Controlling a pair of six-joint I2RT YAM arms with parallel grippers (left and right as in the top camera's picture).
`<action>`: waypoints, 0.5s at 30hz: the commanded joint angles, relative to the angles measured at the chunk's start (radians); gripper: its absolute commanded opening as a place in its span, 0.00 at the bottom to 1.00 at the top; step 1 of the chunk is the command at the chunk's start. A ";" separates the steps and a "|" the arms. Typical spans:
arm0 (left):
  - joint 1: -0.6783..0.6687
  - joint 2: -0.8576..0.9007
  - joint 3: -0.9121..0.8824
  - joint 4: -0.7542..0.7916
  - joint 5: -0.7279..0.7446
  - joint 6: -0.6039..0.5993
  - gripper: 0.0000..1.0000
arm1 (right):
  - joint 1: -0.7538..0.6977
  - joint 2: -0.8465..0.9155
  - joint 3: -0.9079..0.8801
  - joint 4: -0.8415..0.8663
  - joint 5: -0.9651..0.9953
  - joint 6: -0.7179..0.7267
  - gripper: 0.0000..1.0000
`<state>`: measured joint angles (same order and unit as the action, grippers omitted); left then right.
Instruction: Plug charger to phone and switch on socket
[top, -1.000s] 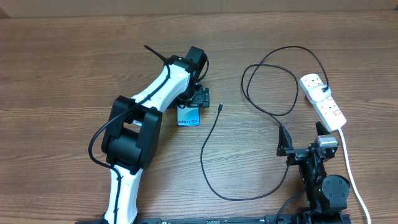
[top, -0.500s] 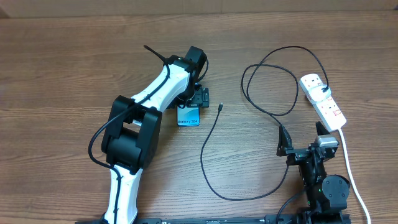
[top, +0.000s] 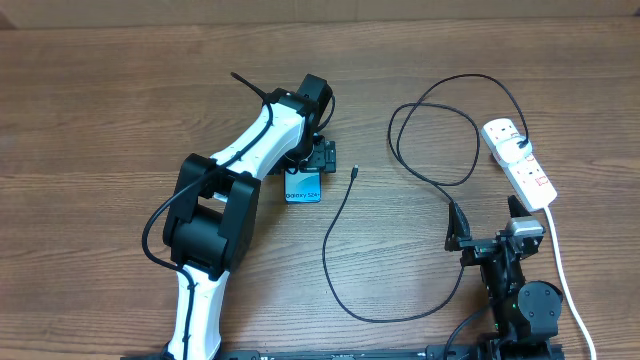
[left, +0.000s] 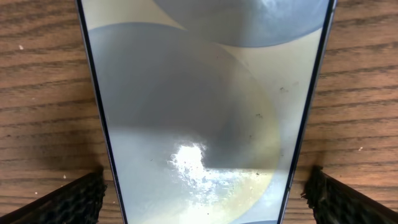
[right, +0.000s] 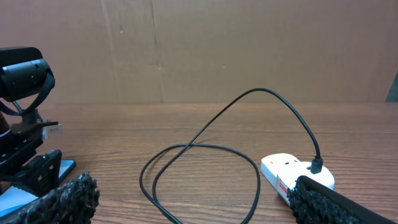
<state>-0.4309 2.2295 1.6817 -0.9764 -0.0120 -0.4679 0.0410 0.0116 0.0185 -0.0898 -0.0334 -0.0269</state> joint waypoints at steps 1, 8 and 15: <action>0.021 0.042 -0.033 0.002 -0.040 0.019 1.00 | 0.005 -0.009 -0.010 0.006 0.010 -0.004 1.00; 0.028 0.042 -0.033 0.000 -0.043 0.018 1.00 | 0.005 -0.009 -0.010 0.006 0.010 -0.004 1.00; 0.033 0.042 -0.033 -0.008 -0.040 0.015 1.00 | 0.005 -0.009 -0.010 0.006 0.010 -0.004 1.00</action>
<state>-0.4202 2.2295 1.6817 -0.9787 -0.0116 -0.4679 0.0410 0.0116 0.0185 -0.0902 -0.0334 -0.0269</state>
